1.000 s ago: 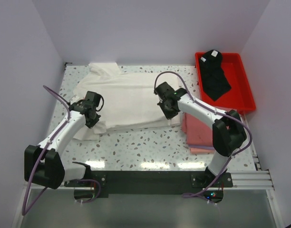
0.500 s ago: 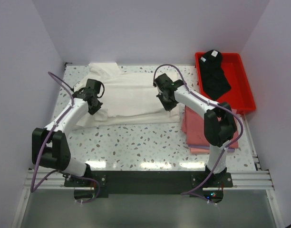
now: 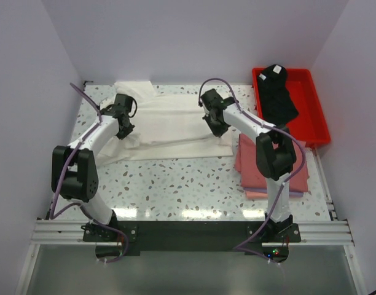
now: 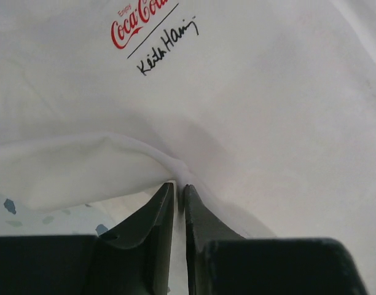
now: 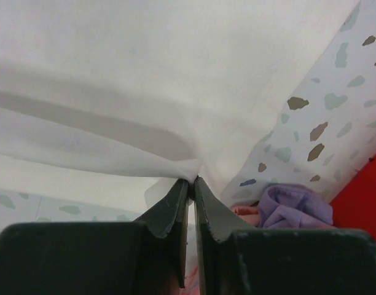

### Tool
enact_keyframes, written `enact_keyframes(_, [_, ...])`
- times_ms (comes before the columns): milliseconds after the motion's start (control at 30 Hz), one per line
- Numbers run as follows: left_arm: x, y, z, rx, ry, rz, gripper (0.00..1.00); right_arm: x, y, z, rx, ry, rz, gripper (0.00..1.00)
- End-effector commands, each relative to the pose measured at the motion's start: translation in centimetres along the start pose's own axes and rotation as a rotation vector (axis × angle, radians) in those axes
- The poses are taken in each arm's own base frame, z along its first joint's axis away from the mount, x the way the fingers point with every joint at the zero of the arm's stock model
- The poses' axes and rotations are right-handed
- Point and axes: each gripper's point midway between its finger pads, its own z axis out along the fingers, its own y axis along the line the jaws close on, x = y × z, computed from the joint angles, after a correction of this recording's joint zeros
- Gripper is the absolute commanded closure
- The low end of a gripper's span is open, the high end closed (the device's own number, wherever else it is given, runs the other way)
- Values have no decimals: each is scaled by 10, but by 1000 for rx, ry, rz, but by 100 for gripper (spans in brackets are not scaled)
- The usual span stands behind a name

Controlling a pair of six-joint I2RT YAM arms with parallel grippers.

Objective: Fold and stack the t-shirts
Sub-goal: Fold the tshirt

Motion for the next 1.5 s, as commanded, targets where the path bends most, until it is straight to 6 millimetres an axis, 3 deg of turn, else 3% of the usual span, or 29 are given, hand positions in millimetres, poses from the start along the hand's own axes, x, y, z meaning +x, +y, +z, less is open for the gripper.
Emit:
enact_keyframes(0, [-33, -23, 9, 45, -87, -16, 81, -27, -20, 6, 60, -51, -17, 89])
enact_keyframes(33, [-41, -27, 11, 46, -111, -18, 78, -27, -24, 16, 77, -34, -26, 89])
enact_keyframes(67, [-48, -27, 16, 43, -120, -16, 77, -41, -31, 14, 101, -68, -20, 83])
enact_keyframes(100, [-57, -34, 20, 56, -137, -17, 64, -48, -42, 15, 152, -81, -20, 76])
enact_keyframes(133, [-65, -43, 27, 69, -147, -13, 56, -49, -52, 24, 191, -66, -27, 75])
enact_keyframes(167, [-77, -44, 32, 72, -154, -7, 50, -65, -63, 16, 226, -104, -11, 71])
enact_keyframes(200, [-80, -45, 33, 69, -132, 0, 34, -69, -78, 13, 300, -108, 0, 62])
enact_keyframes(233, [-93, -57, 27, 106, -140, -5, 25, -73, -90, 10, 341, -116, 14, 55])
enact_keyframes(300, [-105, -58, 19, 107, -164, 7, 0, -82, -107, -5, 411, -135, 43, 48])
enact_keyframes(333, [-112, -59, 7, 128, -181, 2, 0, -82, -108, -11, 422, -144, 57, 40])
enact_keyframes(367, [-112, -56, 1, 137, -185, 10, 0, -79, -107, -21, 397, -157, 70, 13])
enact_keyframes(400, [-105, -48, -7, 148, -175, 10, 0, -78, -101, -24, 362, -179, 99, 1])
enact_keyframes(467, [-92, -35, -13, 147, -158, -18, 0, -67, -75, -30, 203, -214, 114, 1])
enact_keyframes(500, [-74, -16, -15, 130, -135, -20, 0, -63, -64, -33, 142, -227, 124, 1])
enact_keyframes(533, [-64, -6, -15, 120, -126, -38, 0, -59, -39, -34, 1, -240, 154, 1])
enact_keyframes(567, [-55, 3, -15, 114, -123, -52, 0, -42, -23, -24, -63, -216, 155, 1])
enact_keyframes(600, [-36, 23, -14, 97, -106, -56, 0, -40, -10, -35, -136, -244, 171, 1])
enact_keyframes(700, [-19, 44, -13, 103, -114, -81, 0, -19, 36, -34, -305, -220, 127, 1])
enact_keyframes(833, [-12, 67, 4, 82, -81, -123, 0, -6, 74, -26, -365, -182, 52, 1])
enact_keyframes(933, [-13, 62, 19, 153, -31, -159, 0, -2, 94, -15, -380, -155, 18, 1])
enact_keyframes(1033, [-12, 57, 32, 160, -13, -162, 0, -2, 102, -8, -398, -137, 19, 1])
enact_keyframes(1100, [-11, 51, 39, 170, 8, -157, 6, 1, 104, -3, -395, -120, 18, 1])
enact_keyframes(1267, [-13, 39, 40, 229, 12, -171, 15, 11, 100, 5, -361, -98, 14, 1])
enact_keyframes(1467, [-8, 38, 52, 215, 24, -172, 27, 20, 93, 10, -321, -72, 15, 1])
